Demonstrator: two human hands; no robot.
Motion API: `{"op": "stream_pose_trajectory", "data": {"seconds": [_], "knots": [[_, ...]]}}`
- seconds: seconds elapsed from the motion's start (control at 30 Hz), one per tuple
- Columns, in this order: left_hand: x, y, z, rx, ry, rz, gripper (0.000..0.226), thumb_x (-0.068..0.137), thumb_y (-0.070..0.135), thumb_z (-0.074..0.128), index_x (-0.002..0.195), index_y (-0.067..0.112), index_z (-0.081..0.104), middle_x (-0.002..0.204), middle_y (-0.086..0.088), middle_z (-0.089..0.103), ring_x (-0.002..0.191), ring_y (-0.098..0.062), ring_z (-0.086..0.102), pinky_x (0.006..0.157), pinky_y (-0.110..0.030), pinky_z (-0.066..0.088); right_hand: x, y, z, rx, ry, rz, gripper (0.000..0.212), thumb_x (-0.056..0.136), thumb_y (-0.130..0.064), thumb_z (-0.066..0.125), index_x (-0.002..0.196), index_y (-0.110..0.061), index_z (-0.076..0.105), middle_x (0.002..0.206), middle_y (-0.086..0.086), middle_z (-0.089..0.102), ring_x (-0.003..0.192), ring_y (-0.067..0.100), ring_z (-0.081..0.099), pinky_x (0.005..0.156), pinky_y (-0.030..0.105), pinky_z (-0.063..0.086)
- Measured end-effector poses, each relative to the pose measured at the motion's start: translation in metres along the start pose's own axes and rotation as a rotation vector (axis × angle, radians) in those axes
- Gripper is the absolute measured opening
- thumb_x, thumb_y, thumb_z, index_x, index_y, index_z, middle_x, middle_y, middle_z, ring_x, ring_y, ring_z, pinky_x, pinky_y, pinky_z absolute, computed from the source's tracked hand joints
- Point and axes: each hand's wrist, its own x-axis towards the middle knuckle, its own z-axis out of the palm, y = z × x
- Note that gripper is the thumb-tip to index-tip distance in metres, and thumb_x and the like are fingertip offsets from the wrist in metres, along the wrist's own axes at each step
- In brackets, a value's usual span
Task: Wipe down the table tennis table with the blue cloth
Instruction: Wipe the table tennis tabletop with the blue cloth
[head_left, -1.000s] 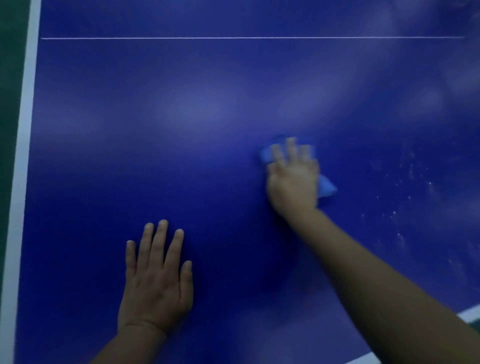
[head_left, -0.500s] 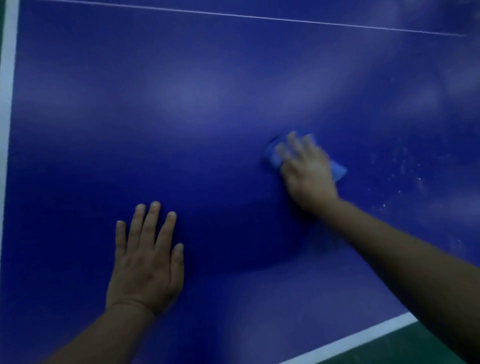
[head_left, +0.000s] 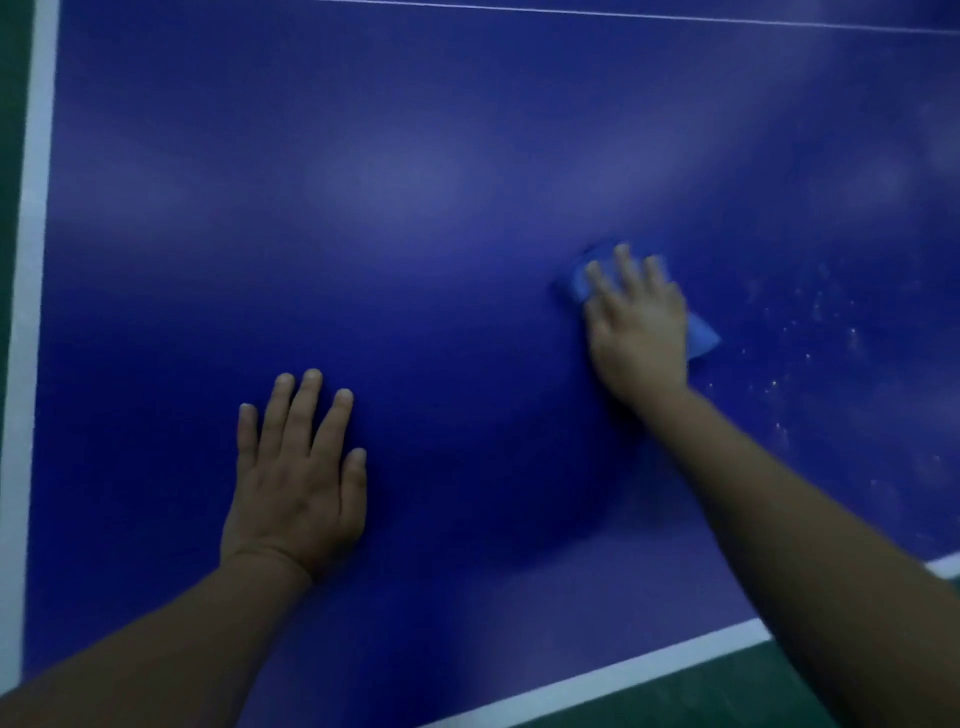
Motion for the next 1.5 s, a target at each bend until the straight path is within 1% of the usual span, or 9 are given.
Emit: {"op": "stream_pose_trajectory", "data": {"seconds": [0.2, 0.3, 0.43, 0.67, 0.77, 0.9, 1.17, 1.43, 1.5], "knots": [[-0.001, 0.0, 0.002, -0.006, 0.007, -0.002, 0.066, 0.095, 0.043, 0.023, 0.149, 0.009, 0.039, 0.162, -0.014, 0.022, 0.152, -0.028, 0.008, 0.122, -0.053, 0.001, -0.149, 0.027, -0.009, 0.005, -0.236, -0.774, 0.051, 0.098, -0.035, 0.045, 0.149, -0.034, 0.039, 0.163, 0.001, 0.027, 0.148, 0.039, 0.026, 0.116, 0.055, 0.024], [-0.002, -0.001, 0.002, -0.003, 0.005, 0.0, 0.065, 0.095, 0.043, 0.023, 0.15, 0.01, 0.038, 0.162, -0.014, 0.021, 0.152, -0.028, 0.007, 0.122, -0.053, 0.001, -0.077, 0.077, -0.015, -0.058, -0.061, -0.267, 0.046, 0.097, -0.026, 0.043, 0.14, -0.015, 0.054, 0.153, 0.02, 0.042, 0.133, 0.051, 0.042, 0.097, 0.064, 0.043], [-0.001, 0.001, 0.0, -0.007, -0.004, -0.01, 0.068, 0.094, 0.044, 0.021, 0.151, 0.011, 0.036, 0.163, -0.013, 0.019, 0.153, -0.026, 0.004, 0.123, -0.05, -0.003, -0.043, 0.066, -0.02, -0.008, -0.02, 0.421, 0.048, 0.105, -0.03, 0.035, 0.152, -0.021, 0.04, 0.164, 0.007, 0.025, 0.148, 0.038, 0.023, 0.114, 0.055, 0.026], [-0.004, 0.001, 0.001, -0.003, 0.01, -0.015, 0.066, 0.095, 0.044, 0.023, 0.151, 0.011, 0.035, 0.163, -0.012, 0.018, 0.153, -0.026, 0.003, 0.123, -0.05, -0.002, -0.188, -0.009, -0.006, 0.056, -0.132, -0.384, 0.045, 0.1, -0.034, 0.039, 0.144, -0.029, 0.047, 0.159, 0.004, 0.037, 0.145, 0.039, 0.032, 0.114, 0.055, 0.027], [-0.004, 0.0, 0.001, 0.004, 0.008, -0.016, 0.067, 0.095, 0.044, 0.022, 0.152, 0.012, 0.033, 0.163, -0.013, 0.018, 0.153, -0.026, 0.002, 0.123, -0.049, -0.004, -0.161, 0.079, -0.02, -0.051, -0.02, 0.119, 0.049, 0.097, -0.026, 0.038, 0.139, -0.012, 0.056, 0.151, 0.021, 0.044, 0.133, 0.052, 0.042, 0.099, 0.064, 0.042], [-0.004, 0.0, 0.002, 0.01, 0.008, -0.015, 0.066, 0.095, 0.044, 0.022, 0.152, 0.012, 0.032, 0.163, -0.012, 0.017, 0.153, -0.026, 0.002, 0.123, -0.048, -0.005, -0.135, 0.106, -0.028, 0.004, 0.035, 0.803, 0.051, 0.104, -0.031, 0.032, 0.153, -0.019, 0.039, 0.164, 0.011, 0.024, 0.146, 0.041, 0.023, 0.114, 0.059, 0.024], [-0.004, 0.001, 0.004, 0.0, 0.025, -0.014, 0.066, 0.095, 0.044, 0.022, 0.151, 0.011, 0.034, 0.163, -0.013, 0.018, 0.153, -0.027, 0.003, 0.123, -0.052, -0.002, -0.244, -0.048, -0.008, 0.078, -0.132, -0.102, 0.047, 0.101, -0.036, 0.039, 0.148, -0.035, 0.041, 0.162, -0.004, 0.029, 0.151, 0.031, 0.021, 0.121, 0.05, 0.016], [-0.004, 0.001, 0.003, 0.012, 0.017, -0.018, 0.065, 0.095, 0.043, 0.022, 0.152, 0.012, 0.031, 0.163, -0.014, 0.016, 0.152, -0.028, 0.002, 0.123, -0.051, -0.003, -0.197, 0.064, -0.027, 0.014, -0.003, 0.836, 0.047, 0.105, -0.029, 0.036, 0.152, -0.021, 0.041, 0.163, 0.007, 0.026, 0.149, 0.037, 0.022, 0.116, 0.058, 0.023], [-0.004, 0.001, 0.003, 0.017, 0.02, -0.016, 0.065, 0.095, 0.043, 0.022, 0.151, 0.011, 0.032, 0.163, -0.014, 0.017, 0.152, -0.029, 0.004, 0.122, -0.052, -0.002, -0.198, 0.02, -0.018, -0.004, 0.028, 0.779, 0.048, 0.102, -0.027, 0.038, 0.15, -0.021, 0.044, 0.162, 0.009, 0.03, 0.147, 0.039, 0.025, 0.115, 0.057, 0.024]]}}
